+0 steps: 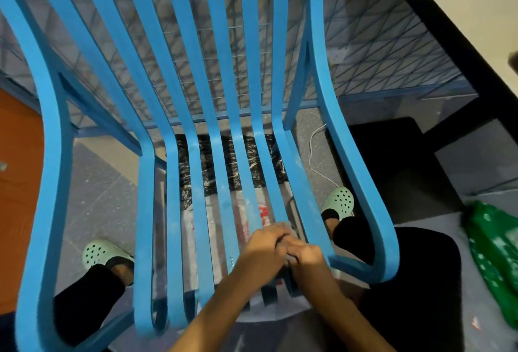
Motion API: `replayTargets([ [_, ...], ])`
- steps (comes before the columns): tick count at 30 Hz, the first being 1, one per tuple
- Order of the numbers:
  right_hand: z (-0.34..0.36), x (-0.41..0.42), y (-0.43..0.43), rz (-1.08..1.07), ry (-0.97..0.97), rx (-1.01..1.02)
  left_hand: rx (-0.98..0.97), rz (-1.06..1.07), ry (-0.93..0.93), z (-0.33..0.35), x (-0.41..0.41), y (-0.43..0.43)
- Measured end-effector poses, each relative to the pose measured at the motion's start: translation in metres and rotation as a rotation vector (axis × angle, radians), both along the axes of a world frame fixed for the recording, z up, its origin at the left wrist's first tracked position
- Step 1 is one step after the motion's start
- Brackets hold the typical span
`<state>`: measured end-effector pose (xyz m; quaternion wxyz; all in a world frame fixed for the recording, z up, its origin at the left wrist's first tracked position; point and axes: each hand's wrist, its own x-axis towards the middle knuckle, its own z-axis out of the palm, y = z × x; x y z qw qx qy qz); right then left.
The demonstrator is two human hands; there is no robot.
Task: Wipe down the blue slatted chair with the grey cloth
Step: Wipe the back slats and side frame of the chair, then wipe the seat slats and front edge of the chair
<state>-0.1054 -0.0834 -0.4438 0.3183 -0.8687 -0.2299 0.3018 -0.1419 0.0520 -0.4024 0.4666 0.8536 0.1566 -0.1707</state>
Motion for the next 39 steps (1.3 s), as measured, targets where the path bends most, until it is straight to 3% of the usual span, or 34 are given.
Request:
replayTargets([
  [4, 0.003, 0.019, 0.012, -0.006, -0.01, 0.031, -0.013, 0.133, -0.122, 0.003, -0.023, -0.013],
  [10, 0.006, 0.076, 0.063, -0.021, 0.002, 0.086, -0.019, 0.236, -0.1, 0.006, -0.015, 0.008],
  [17, 0.021, 0.057, 0.015, -0.137, 0.319, 0.235, 0.182, -0.008, -0.183, -0.012, 0.007, -0.002],
  [22, 0.018, 0.046, -0.018, -0.423, 0.109, 0.195, 0.282, -0.056, -0.131, -0.028, -0.006, -0.035],
  [25, 0.01, 0.05, -0.021, -0.454, -0.052, 0.097, 0.297, -0.049, -0.125, -0.03, -0.017, -0.045],
  [30, -0.009, 0.049, -0.002, -0.368, 0.1, -0.024, 0.293, -0.121, -0.126, -0.044, -0.044, -0.062],
  [33, -0.014, 0.042, 0.004, -0.357, 0.049, -0.049, 0.327, -0.192, -0.119, -0.05, -0.051, -0.064],
  [39, -0.027, 0.05, 0.007, -0.392, 0.091, -0.04, 0.312, -0.129, -0.246, -0.049, -0.012, -0.031],
])
